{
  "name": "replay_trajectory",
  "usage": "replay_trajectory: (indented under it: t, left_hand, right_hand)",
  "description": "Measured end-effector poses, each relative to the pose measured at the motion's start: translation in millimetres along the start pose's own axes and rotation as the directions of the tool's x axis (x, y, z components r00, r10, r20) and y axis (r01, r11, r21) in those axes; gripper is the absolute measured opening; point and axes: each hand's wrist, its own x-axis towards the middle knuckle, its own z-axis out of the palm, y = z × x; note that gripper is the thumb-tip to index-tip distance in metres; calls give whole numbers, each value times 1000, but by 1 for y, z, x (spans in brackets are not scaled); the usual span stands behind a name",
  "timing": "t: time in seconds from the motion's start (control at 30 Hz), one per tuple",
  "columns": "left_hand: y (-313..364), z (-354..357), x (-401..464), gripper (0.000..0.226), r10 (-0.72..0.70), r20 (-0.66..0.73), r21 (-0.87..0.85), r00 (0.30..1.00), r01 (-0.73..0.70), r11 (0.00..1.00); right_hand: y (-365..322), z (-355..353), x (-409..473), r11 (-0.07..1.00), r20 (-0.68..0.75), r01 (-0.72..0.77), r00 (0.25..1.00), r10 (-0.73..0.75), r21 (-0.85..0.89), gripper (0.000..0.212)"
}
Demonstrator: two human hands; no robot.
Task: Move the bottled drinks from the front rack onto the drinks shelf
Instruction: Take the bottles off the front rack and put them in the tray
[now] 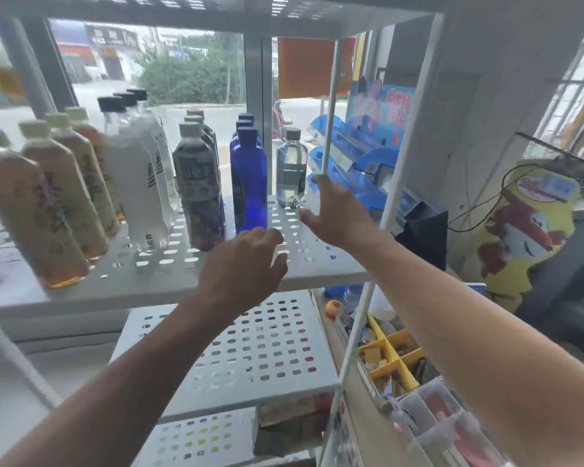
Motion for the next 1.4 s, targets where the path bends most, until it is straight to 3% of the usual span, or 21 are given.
replay_trajectory:
  t: [0.3,0.5,0.63,0.77,0.9,1.03,1.23,1.33,1.4]
  left_hand:
    - [-19,20,29,35,-35,-31,-26,999,34,999]
    - [-27,26,34,33,-10,-73,-37,997,7,999]
    - [-31,31,36,33,-8,-72,-33,997,6,999]
    - [-33,34,37,32,-26,-68,-55,997,22,998]
    - [-36,32,39,32,-32,-52,-96,998,27,995]
    - [-37,26,42,27,-56,-88,-247,995,33,968]
    - [-16,14,39,28,-135,-206,-542,969,2,840]
    - [-1,0,38,52,-218,-77,-748,973,88,657]
    - [14,-8,30,68,-184,41,-850,982,131,511]
  right_hand:
    - [14,44,102,948,25,-231,972,232,220,91]
    - [21,64,129,836,96,-316,947,307,449,108]
    - [25,79,139,735,122,-314,945,304,601,99]
    - [28,94,147,745,20,-256,951,310,616,64]
    - [26,91,136,758,-55,-225,944,324,612,60]
    - [20,82,100,740,-150,-167,928,342,652,63]
    - [-5,41,6,754,-350,-6,883,312,657,63]
    - [-25,22,-41,720,-302,-1,907,292,694,63]
    - [-33,13,-76,706,-254,-33,920,297,707,67]
